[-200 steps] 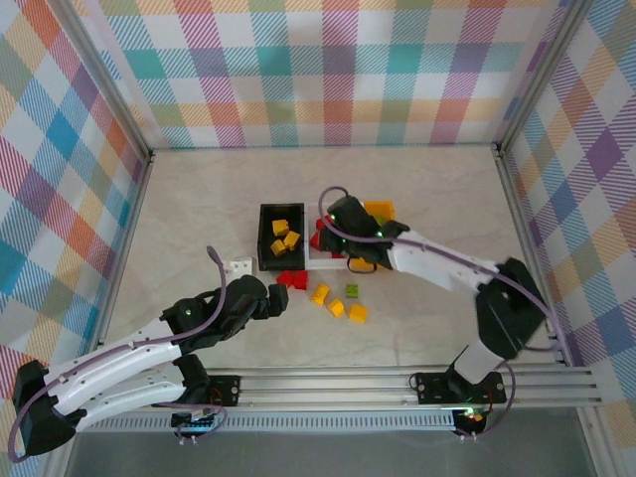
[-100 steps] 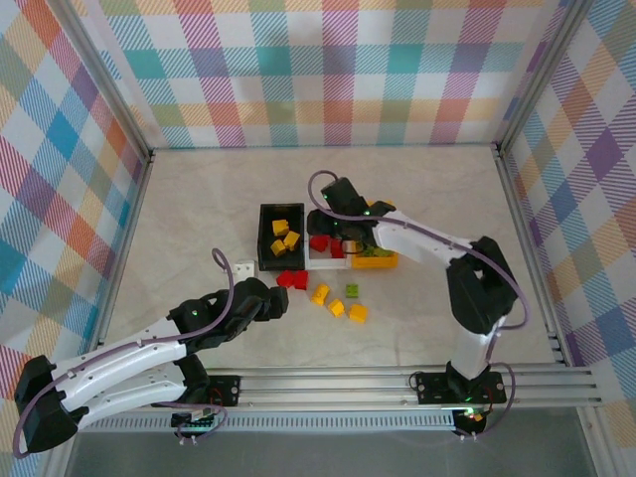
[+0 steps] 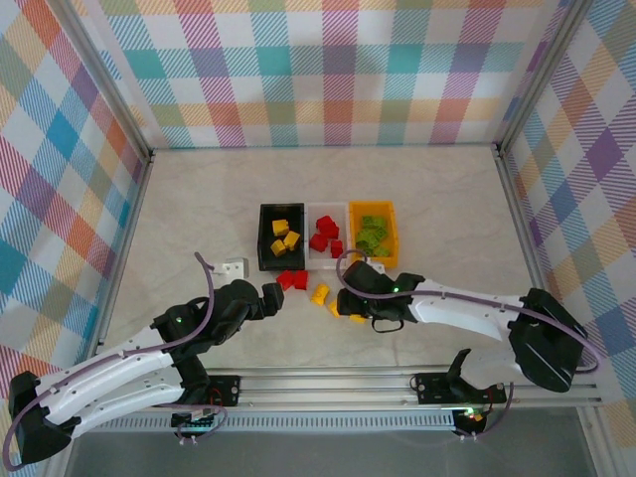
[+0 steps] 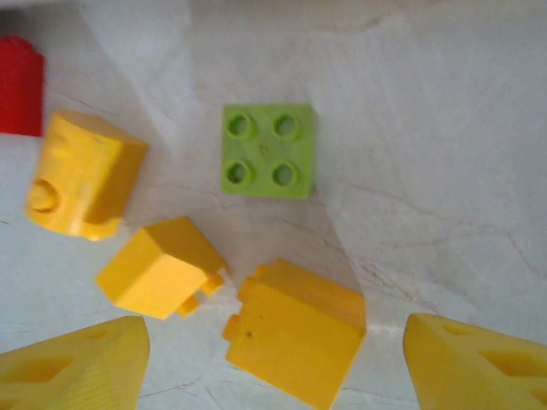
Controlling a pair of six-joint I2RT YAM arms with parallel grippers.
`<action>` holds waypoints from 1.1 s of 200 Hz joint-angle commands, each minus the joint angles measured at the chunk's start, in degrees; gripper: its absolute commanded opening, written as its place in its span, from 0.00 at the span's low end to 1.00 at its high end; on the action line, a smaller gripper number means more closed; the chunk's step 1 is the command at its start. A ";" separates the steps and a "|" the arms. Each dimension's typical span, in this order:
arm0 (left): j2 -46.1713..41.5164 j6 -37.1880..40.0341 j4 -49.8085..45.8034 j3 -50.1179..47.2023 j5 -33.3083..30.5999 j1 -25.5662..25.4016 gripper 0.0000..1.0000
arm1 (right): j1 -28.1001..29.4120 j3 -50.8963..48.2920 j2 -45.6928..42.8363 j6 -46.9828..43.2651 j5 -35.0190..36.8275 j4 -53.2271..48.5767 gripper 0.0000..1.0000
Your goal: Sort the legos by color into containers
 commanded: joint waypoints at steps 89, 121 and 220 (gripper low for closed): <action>-0.28 -0.59 -0.37 -1.43 -0.07 0.05 1.00 | 2.27 -1.76 4.91 6.63 3.25 0.66 0.49; -0.20 -0.12 -1.74 -0.45 -1.04 0.05 1.00 | 2.27 -0.79 -1.20 1.81 2.69 0.28 0.35; -2.98 -0.64 -4.94 -0.57 -0.15 0.05 1.00 | -2.01 39.24 24.36 -23.57 -7.28 8.36 0.37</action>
